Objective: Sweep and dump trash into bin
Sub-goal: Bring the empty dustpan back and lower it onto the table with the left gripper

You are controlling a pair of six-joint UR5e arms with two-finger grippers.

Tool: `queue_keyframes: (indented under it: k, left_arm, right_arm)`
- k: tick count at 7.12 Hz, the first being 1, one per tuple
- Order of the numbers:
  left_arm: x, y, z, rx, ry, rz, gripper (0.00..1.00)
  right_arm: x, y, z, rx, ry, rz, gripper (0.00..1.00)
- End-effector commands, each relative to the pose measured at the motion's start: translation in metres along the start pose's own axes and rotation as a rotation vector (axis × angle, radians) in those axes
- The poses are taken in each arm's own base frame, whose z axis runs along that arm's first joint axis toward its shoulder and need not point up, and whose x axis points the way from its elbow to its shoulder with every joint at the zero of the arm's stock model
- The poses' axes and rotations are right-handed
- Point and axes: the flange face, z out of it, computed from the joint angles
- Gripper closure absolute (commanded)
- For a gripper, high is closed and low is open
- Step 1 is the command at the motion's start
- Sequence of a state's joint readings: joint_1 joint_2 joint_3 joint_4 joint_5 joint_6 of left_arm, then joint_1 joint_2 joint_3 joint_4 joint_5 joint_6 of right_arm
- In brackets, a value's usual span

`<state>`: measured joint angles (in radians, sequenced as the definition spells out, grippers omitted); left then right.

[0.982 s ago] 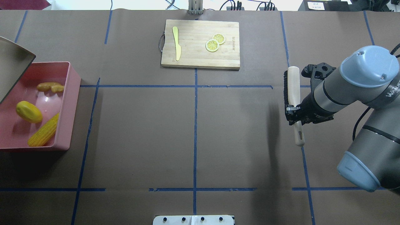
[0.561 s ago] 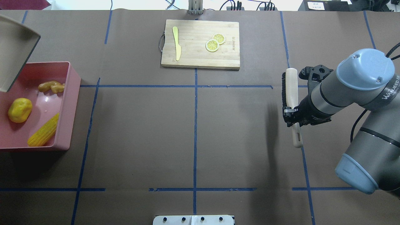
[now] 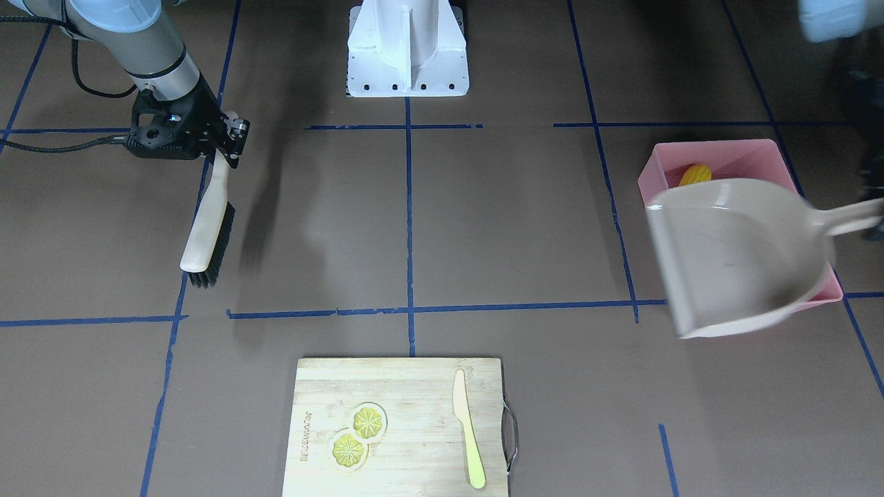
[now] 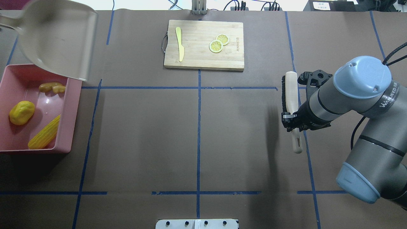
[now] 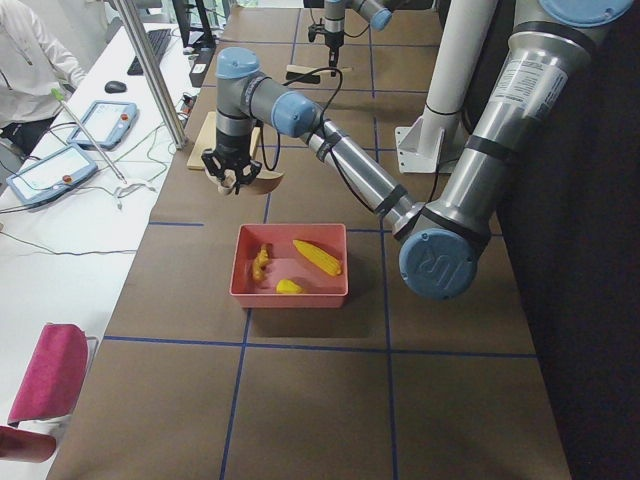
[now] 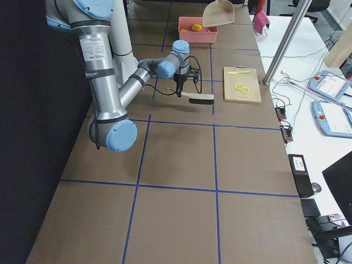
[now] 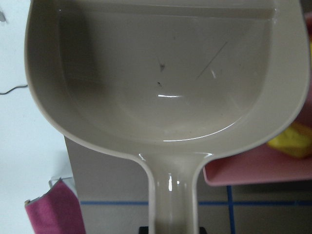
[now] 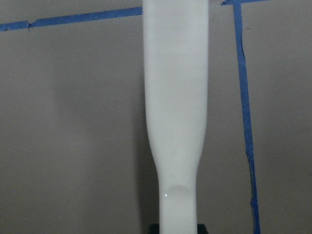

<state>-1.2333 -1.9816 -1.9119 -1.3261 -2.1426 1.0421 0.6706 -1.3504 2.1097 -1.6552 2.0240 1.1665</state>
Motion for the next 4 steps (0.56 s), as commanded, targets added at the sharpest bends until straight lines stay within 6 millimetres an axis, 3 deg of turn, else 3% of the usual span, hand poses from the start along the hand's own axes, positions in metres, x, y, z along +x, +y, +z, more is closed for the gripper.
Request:
queue_keyframes:
  k: [1,3,4]
  left_arm:
    - [0.052,-0.129,0.056,0.053,0.123,-0.073,0.98]
    - [0.103,-0.223,0.099,0.019,0.153,-0.009,0.96]
    - [0.133,-0.251,0.117,0.008,0.178,-0.019,0.95]
  right_arm:
    - [0.0,0.0,-0.003,0.003,-0.004,-0.014,0.99]
    - [0.001,0.0,0.0,0.0,0.001,-0.013,0.99]
    - [0.0,0.0,-0.001,0.001,-0.003,-0.015,0.99]
